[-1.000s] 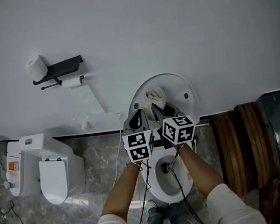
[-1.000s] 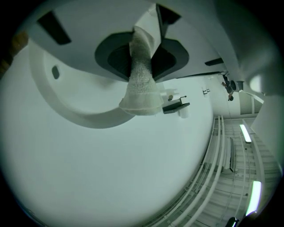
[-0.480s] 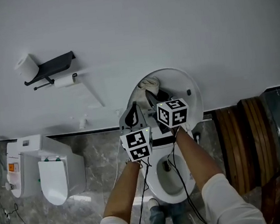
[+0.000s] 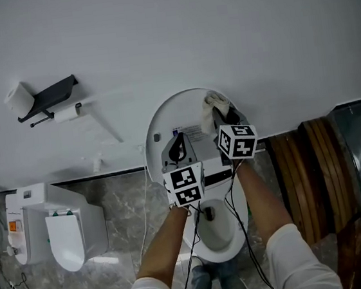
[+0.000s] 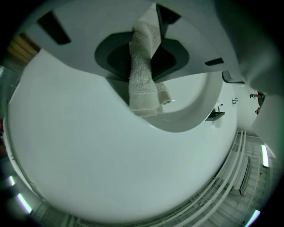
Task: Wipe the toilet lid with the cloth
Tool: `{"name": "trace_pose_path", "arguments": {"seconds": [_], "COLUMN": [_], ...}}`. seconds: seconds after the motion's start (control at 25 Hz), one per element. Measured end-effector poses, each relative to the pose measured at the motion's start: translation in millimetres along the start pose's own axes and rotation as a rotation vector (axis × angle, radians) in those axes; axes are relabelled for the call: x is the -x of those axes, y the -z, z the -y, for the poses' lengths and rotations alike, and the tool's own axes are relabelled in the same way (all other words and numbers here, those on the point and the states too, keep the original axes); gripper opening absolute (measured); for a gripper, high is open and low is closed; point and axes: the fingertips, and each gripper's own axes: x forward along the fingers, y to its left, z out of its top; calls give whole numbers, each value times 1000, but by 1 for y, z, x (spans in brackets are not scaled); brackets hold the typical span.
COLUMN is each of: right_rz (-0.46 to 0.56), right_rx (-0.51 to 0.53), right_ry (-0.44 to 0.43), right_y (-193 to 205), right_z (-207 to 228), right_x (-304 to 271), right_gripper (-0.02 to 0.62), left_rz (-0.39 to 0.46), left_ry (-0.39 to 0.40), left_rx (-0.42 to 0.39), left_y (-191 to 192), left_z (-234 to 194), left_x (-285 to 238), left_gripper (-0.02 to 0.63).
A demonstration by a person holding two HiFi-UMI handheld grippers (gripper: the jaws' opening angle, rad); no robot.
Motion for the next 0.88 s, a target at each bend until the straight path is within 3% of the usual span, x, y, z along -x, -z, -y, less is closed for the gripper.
{"name": "trace_pose_path", "arguments": {"seconds": [0.12,0.2,0.36,0.6,0.72,0.88], "right_rz": [2,28,61,16,-13,-50], "right_rx": [-3,-24,-35,5,28,65], "right_ry": [5,-62,-235,-361,-393,-351], "right_y": [2,3,14,65,80,93], "right_z": [5,-14,-84,-187,-217,-218], "right_x": [5,10,19,15,3,-14], "right_gripper": [101,101,101,101,101,101], "left_rz": [9,7,-38,-114,-118,-149], "left_ry": [8,0,-58,-160,-175,-176], "left_rx": [19,28,18,15,16,26], "left_y": [-2,-1,21,59,65,85], "left_z": [6,-2,-40,-105,-125,-132], "left_x": [-1,4,26,62,73,82], "left_gripper": [12,12,12,12,12,12]}}
